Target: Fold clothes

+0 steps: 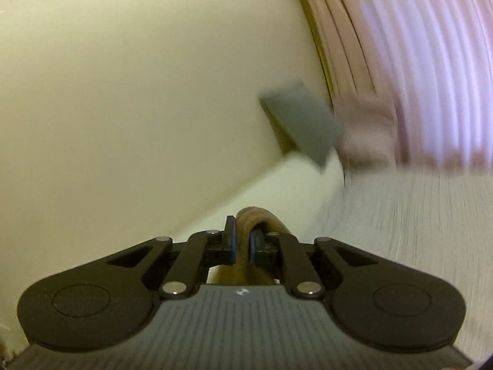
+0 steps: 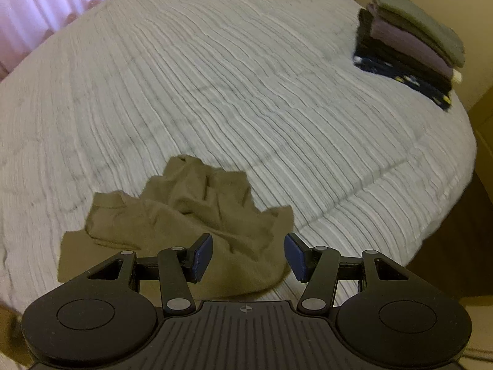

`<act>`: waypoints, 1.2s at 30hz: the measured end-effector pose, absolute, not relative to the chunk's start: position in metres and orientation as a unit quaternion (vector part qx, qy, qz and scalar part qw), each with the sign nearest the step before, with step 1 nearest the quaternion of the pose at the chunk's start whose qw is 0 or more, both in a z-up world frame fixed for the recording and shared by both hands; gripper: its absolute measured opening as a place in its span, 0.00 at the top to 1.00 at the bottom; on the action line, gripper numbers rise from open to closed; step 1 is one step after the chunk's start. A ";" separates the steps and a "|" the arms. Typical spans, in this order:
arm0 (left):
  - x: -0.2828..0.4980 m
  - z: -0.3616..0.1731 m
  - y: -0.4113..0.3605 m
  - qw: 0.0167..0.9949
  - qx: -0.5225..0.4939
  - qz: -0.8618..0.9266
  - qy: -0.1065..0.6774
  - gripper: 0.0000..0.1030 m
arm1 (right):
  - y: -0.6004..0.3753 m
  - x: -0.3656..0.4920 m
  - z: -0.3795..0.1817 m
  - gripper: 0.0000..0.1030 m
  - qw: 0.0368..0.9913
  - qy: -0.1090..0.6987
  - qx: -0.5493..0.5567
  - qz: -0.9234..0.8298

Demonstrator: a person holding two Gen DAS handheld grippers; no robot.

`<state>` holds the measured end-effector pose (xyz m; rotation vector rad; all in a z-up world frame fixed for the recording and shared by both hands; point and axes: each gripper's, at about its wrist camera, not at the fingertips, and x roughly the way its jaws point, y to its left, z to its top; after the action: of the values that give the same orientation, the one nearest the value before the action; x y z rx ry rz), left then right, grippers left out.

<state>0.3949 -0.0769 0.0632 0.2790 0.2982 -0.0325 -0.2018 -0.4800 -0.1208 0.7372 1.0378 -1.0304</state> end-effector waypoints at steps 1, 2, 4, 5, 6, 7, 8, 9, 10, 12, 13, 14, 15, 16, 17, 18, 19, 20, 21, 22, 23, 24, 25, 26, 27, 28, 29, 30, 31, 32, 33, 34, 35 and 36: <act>0.397 0.079 -0.073 0.981 0.129 -0.018 0.144 0.93 | -0.481 -0.202 -0.121 0.46 0.687 0.461 0.328 -0.457; 0.396 0.085 -0.073 0.981 0.133 -0.014 0.142 0.92 | -0.481 -0.201 -0.122 0.46 0.690 0.459 0.327 -0.454; 0.396 0.068 -0.077 0.971 0.157 -0.009 0.181 0.89 | -0.482 -0.202 -0.125 0.46 0.697 0.457 0.325 -0.447; 0.397 0.054 -0.079 0.961 0.171 -0.010 0.216 0.85 | -0.482 -0.203 -0.127 0.46 0.699 0.458 0.325 -0.442; 0.393 0.031 -0.081 0.946 0.172 -0.018 0.274 0.79 | -0.481 -0.205 -0.129 0.46 0.702 0.458 0.325 -0.437; 0.389 0.008 -0.083 0.928 0.173 -0.025 0.330 0.78 | -0.481 -0.207 -0.131 0.46 0.706 0.459 0.323 -0.432; 0.373 -0.014 -0.084 0.916 0.171 -0.033 0.362 0.78 | -0.481 -0.211 -0.132 0.46 0.710 0.461 0.319 -0.427; 0.358 -0.036 -0.085 0.903 0.169 -0.040 0.393 0.78 | -0.480 -0.215 -0.133 0.46 0.713 0.462 0.316 -0.422; 0.333 -0.055 -0.089 0.890 0.175 -0.048 0.418 0.78 | -0.480 -0.219 -0.134 0.46 0.716 0.464 0.312 -0.418; 0.282 -0.084 -0.099 0.868 0.179 -0.080 0.457 0.76 | -0.479 -0.228 -0.135 0.46 0.725 0.464 0.306 -0.407; 0.251 -0.095 -0.104 0.855 0.175 -0.101 0.477 0.72 | -0.479 -0.232 -0.135 0.46 0.730 0.465 0.303 -0.399; 0.214 -0.107 -0.112 0.838 0.172 -0.128 0.502 0.71 | -0.479 -0.237 -0.136 0.46 0.735 0.466 0.301 -0.389; 0.185 -0.114 -0.121 0.826 0.171 -0.149 0.516 0.71 | -0.479 -0.241 -0.137 0.46 0.741 0.468 0.298 -0.380; 0.151 -0.120 -0.129 0.816 0.169 -0.170 0.527 0.71 | -0.478 -0.244 -0.138 0.46 0.747 0.471 0.292 -0.368; 0.122 -0.123 -0.139 0.804 0.172 -0.192 0.536 0.71 | -0.478 -0.248 -0.139 0.46 0.755 0.474 0.283 -0.354; 0.093 -0.127 -0.148 0.793 0.174 -0.213 0.544 0.71 | -0.476 -0.251 -0.139 0.46 0.762 0.479 0.271 -0.340; 0.062 -0.127 -0.156 0.783 0.178 -0.233 0.549 0.70 | -0.474 -0.254 -0.139 0.46 0.771 0.485 0.256 -0.324; 0.031 -0.127 -0.164 0.773 0.181 -0.252 0.553 0.69 | -0.471 -0.258 -0.139 0.46 0.780 0.490 0.240 -0.306; -0.001 -0.127 -0.173 0.763 0.184 -0.270 0.557 0.67 | -0.468 -0.262 -0.139 0.46 0.788 0.496 0.224 -0.288; -0.028 -0.127 -0.186 0.755 0.189 -0.282 0.561 0.66 | -0.465 -0.267 -0.140 0.46 0.795 0.501 0.208 -0.272; -0.048 -0.128 -0.196 0.749 0.192 -0.289 0.564 0.66 | -0.463 -0.272 -0.140 0.46 0.800 0.506 0.195 -0.256; -0.068 -0.126 -0.202 0.747 0.192 -0.290 0.567 0.64 | -0.461 -0.278 -0.141 0.46 0.804 0.511 0.188 -0.241; -0.088 -0.125 -0.208 0.744 0.192 -0.292 0.570 0.64 | -0.459 -0.284 -0.143 0.46 0.806 0.517 0.182 -0.225; -0.107 -0.123 -0.213 0.741 0.191 -0.295 0.572 0.64 | -0.458 -0.291 -0.144 0.46 0.808 0.521 0.176 -0.212; -0.119 -0.117 -0.214 0.741 0.191 -0.294 0.572 0.63 | -0.457 -0.297 -0.145 0.46 0.810 0.524 0.171 -0.200; -0.129 -0.118 -0.217 0.743 0.191 -0.291 0.572 0.63 | -0.457 -0.304 -0.146 0.46 0.812 0.526 0.165 -0.189; -0.139 -0.119 -0.220 0.745 0.191 -0.287 0.571 0.62 | -0.458 -0.309 -0.145 0.46 0.814 0.528 0.159 -0.181; -0.146 -0.118 -0.221 0.747 0.192 -0.283 0.570 0.62 | -0.459 -0.313 -0.144 0.46 0.816 0.530 0.152 -0.174; -0.154 -0.118 -0.222 0.749 0.192 -0.279 0.569 0.62 | -0.461 -0.318 -0.143 0.46 0.818 0.530 0.146 -0.168; -0.161 -0.117 -0.223 0.752 0.192 -0.274 0.568 0.61 | -0.462 -0.323 -0.142 0.46 0.820 0.530 0.141 -0.162; -0.168 -0.117 -0.224 0.754 0.192 -0.270 0.567 0.59 | -0.463 -0.328 -0.141 0.46 0.822 0.530 0.135 -0.157; -0.175 -0.116 -0.225 0.757 0.192 -0.266 0.566 0.58 | -0.464 -0.333 -0.140 0.46 0.825 0.529 0.131 -0.152; -0.182 -0.116 -0.227 0.759 0.192 -0.262 0.565 0.58 | -0.464 -0.336 -0.139 0.46 0.827 0.528 0.128 -0.147; -0.186 -0.115 -0.228 0.761 0.196 -0.258 0.562 0.58 | -0.464 -0.339 -0.138 0.46 0.828 0.527 0.126 -0.141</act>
<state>-0.1863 -0.2284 -0.1149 0.4256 1.2230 -0.5615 -0.3387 -0.4645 -0.1384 0.2674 1.1187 -0.3001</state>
